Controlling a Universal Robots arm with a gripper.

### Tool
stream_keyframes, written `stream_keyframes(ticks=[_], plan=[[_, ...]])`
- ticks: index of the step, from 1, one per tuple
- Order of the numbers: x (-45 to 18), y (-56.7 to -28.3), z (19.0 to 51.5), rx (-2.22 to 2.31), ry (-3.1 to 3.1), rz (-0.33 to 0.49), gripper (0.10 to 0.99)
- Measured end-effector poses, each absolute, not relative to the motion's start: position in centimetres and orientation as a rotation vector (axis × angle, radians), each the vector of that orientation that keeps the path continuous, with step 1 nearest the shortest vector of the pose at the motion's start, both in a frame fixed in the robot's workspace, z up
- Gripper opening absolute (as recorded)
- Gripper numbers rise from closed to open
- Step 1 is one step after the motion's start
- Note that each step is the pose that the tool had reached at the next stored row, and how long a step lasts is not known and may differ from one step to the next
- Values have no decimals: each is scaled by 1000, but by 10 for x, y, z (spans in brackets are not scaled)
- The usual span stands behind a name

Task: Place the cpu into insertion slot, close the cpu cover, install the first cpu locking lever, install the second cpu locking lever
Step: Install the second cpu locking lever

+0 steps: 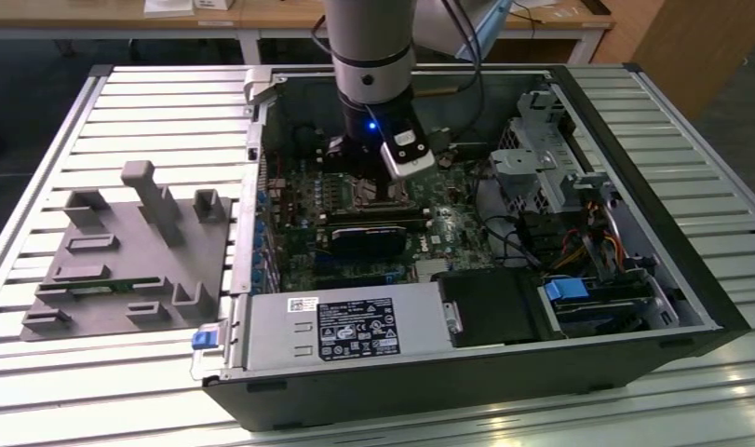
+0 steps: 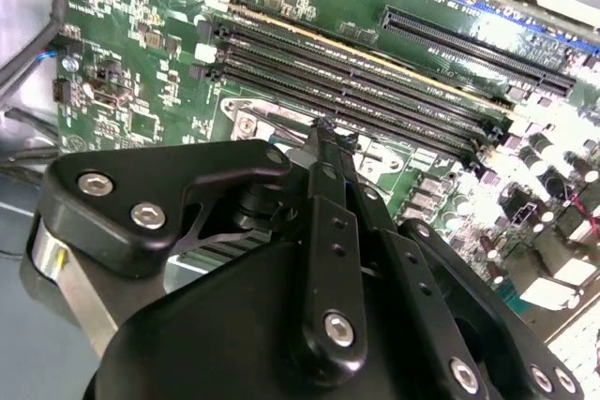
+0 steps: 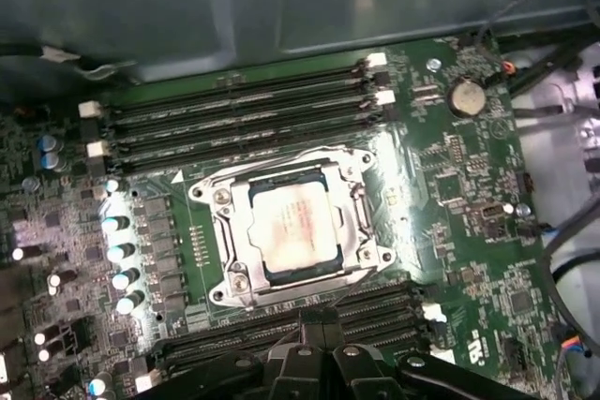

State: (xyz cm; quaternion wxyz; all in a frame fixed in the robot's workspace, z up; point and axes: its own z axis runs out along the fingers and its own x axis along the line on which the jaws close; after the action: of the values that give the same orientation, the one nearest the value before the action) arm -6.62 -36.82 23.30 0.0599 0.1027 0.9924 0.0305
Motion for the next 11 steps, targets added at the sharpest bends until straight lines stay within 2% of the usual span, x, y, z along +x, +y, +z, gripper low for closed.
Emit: stream_keyframes(ticks=[11], plan=[[-75,-371,222,219,3015,115,106]])
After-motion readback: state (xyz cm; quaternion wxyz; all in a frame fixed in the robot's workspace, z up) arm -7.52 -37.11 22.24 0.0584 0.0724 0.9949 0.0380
